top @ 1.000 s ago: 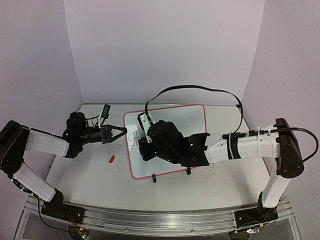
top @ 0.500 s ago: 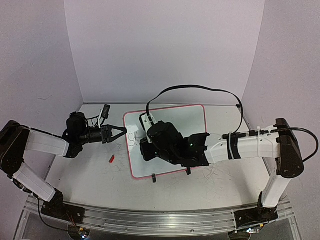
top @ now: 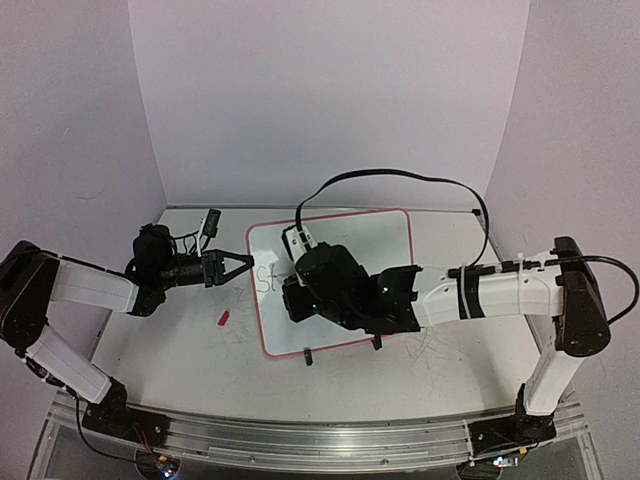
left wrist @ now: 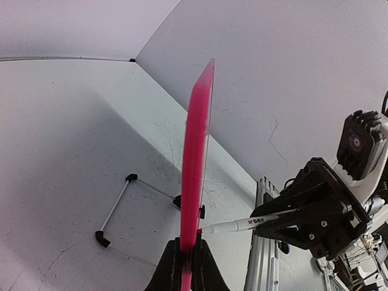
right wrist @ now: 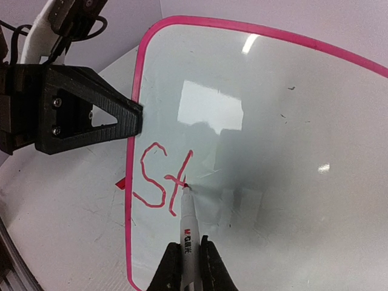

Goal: Write a sentence on the whiteboard

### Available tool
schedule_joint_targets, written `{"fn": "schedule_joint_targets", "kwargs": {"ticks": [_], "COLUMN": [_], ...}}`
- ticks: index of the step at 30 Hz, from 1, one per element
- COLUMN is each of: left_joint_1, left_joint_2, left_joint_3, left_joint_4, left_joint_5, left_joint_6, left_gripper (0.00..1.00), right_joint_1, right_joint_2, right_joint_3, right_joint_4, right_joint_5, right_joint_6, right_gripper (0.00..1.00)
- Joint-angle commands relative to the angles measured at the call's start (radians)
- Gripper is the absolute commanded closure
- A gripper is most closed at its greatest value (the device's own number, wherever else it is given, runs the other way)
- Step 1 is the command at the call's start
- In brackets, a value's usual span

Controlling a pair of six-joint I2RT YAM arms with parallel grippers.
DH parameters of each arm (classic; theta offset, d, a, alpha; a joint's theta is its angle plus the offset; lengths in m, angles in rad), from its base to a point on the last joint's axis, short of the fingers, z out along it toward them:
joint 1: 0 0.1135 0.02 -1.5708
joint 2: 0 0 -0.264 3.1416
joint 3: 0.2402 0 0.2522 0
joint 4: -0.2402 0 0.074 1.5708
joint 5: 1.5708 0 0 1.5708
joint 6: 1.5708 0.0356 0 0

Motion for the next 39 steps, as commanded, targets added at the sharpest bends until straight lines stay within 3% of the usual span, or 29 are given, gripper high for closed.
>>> {"fn": "schedule_joint_targets", "kwargs": {"ticks": [1, 16, 39], "left_joint_1": [-0.012, -0.013, -0.012], "left_joint_2": [-0.019, -0.021, -0.02], "left_joint_3": [0.035, 0.037, 0.038], "left_joint_4": [0.033, 0.033, 0.034], "left_joint_5": [0.04, 0.044, 0.044], "left_joint_6": [-0.004, -0.003, -0.002], "left_gripper": [1.0, 1.0, 1.0], "right_joint_1": [-0.013, -0.022, -0.022], "right_joint_2": [-0.092, -0.05, -0.037], "right_joint_3": [-0.047, -0.023, -0.023], "right_joint_4": [0.034, 0.085, 0.03], "right_joint_5": [0.003, -0.064, 0.012], "right_joint_6": [-0.008, -0.04, 0.001], "right_gripper": [1.0, 1.0, 1.0]}}
